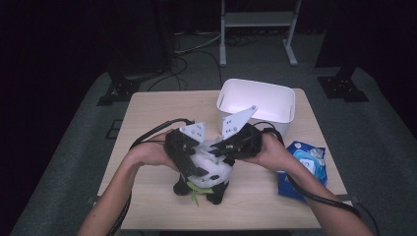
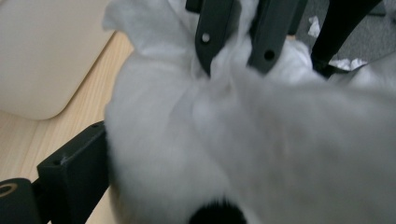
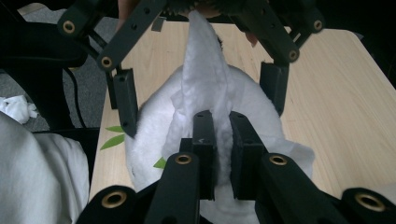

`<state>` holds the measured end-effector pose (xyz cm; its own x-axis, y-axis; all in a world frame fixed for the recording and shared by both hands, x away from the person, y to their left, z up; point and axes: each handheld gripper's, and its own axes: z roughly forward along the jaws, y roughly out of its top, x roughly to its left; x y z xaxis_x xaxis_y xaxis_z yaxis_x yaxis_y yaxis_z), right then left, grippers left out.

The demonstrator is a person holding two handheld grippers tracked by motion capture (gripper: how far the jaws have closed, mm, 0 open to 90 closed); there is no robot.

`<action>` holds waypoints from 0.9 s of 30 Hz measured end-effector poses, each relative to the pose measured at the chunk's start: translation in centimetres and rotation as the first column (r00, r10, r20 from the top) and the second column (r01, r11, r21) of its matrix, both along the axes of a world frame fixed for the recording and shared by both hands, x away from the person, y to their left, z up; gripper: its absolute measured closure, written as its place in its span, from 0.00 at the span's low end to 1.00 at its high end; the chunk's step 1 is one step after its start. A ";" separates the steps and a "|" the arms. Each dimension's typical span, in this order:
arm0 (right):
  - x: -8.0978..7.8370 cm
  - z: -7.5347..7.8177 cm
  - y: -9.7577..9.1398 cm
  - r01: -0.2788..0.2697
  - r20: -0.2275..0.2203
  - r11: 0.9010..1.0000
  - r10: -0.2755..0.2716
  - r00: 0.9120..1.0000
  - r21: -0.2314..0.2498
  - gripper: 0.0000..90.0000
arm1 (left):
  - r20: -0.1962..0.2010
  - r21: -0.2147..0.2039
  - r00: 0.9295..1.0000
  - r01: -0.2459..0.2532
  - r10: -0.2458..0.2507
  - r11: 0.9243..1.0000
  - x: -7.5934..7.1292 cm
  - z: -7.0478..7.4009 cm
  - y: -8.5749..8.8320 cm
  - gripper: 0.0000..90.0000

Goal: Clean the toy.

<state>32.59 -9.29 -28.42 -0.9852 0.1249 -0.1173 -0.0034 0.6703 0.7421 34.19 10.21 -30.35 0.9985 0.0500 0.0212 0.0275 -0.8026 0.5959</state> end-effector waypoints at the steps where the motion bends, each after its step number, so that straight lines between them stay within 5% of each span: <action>1: 0.0 0.0 0.1 -0.009 0.007 1.000 0.009 1.000 0.000 0.91 | 0.005 0.006 1.000 0.000 0.000 1.000 0.0 0.0 -0.1 0.02; 8: -0.4 0.1 0.0 -0.006 0.014 1.000 0.006 1.000 0.019 0.90 | 0.037 0.023 0.999 0.007 -0.008 1.000 -0.3 0.2 0.4 0.24; 15: -0.3 0.0 -1.6 0.016 0.004 0.999 -0.016 1.000 0.029 0.90 | 0.027 -0.011 1.000 -0.009 0.009 1.000 -0.2 0.0 0.7 0.24; 27: -0.4 -1.0 -4.4 0.060 -0.036 0.997 -0.058 0.998 0.054 0.90 | 0.024 -0.006 1.000 -0.013 0.013 1.000 -0.2 0.1 0.9 0.24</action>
